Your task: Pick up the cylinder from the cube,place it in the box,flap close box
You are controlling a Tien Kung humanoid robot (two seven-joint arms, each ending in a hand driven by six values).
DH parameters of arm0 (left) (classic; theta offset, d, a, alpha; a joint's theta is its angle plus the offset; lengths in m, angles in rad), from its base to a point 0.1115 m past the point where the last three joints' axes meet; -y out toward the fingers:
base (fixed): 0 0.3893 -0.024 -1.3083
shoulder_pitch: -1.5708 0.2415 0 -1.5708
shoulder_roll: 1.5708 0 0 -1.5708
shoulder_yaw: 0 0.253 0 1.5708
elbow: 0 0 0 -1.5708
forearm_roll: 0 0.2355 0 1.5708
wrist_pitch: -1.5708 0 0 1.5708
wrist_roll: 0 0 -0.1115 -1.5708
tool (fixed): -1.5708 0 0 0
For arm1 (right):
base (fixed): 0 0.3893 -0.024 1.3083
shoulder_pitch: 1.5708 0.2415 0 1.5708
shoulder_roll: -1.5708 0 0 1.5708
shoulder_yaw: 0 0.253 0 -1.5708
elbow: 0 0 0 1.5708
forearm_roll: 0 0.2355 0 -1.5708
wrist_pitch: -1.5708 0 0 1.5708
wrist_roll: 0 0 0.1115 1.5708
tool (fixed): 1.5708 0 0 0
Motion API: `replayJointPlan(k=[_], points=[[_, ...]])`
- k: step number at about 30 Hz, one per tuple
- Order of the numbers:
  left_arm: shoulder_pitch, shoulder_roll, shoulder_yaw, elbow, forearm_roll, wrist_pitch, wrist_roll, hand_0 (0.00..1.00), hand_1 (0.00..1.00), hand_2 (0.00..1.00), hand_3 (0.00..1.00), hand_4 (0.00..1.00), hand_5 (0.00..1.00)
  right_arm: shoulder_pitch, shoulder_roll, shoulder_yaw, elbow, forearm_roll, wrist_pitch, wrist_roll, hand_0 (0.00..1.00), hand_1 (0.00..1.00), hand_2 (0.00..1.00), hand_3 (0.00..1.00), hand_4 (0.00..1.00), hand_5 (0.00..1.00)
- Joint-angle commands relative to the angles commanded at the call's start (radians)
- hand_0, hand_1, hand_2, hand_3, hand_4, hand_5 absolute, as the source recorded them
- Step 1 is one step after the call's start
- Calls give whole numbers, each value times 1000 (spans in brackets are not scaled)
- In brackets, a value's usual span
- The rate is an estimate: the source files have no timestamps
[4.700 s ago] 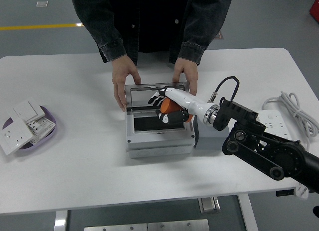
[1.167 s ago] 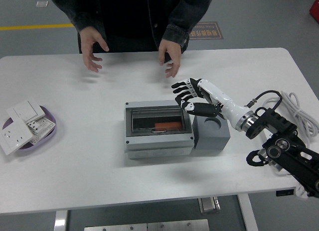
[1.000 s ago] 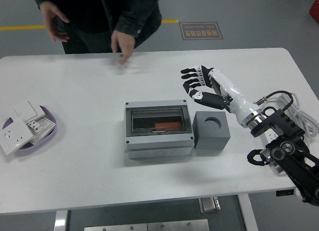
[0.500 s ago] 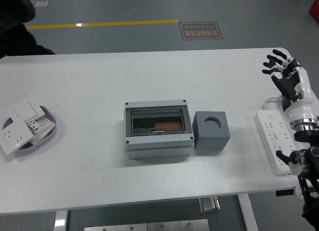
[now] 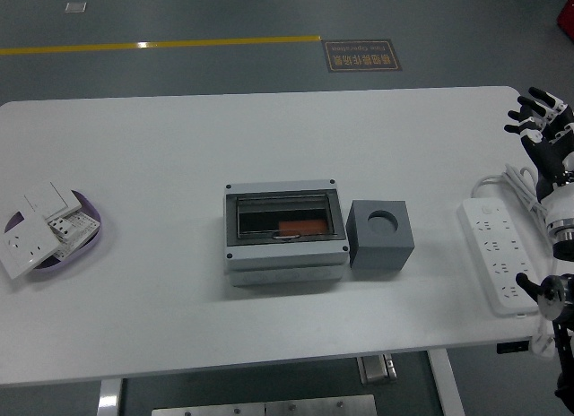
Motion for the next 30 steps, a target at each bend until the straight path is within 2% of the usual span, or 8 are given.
replayJointPlan(k=[2,3,8,9,30], points=[[1,0,0,0,-1,0,0,630,657,586,659,716,383,-3,3,-2,-3,1,-5,2,551,606,648,682,603,219],[2,-1,0,0,-2,0,0,630,657,585,659,715,383,-4,5,-5,-6,5,-9,5,525,597,645,672,693,106],[0,0,0,0,-4,0,0,630,657,585,659,715,383,-2,15,-20,-17,23,-26,22,525,597,645,672,693,106],[-1,1,0,0,-3,0,-1,630,658,585,659,715,383,-1,16,-23,-18,26,-27,24,522,595,645,662,696,79],[-12,11,4,0,-11,1,-7,630,658,585,664,715,386,-10,29,-22,-33,39,-27,29,494,562,630,649,692,88]])
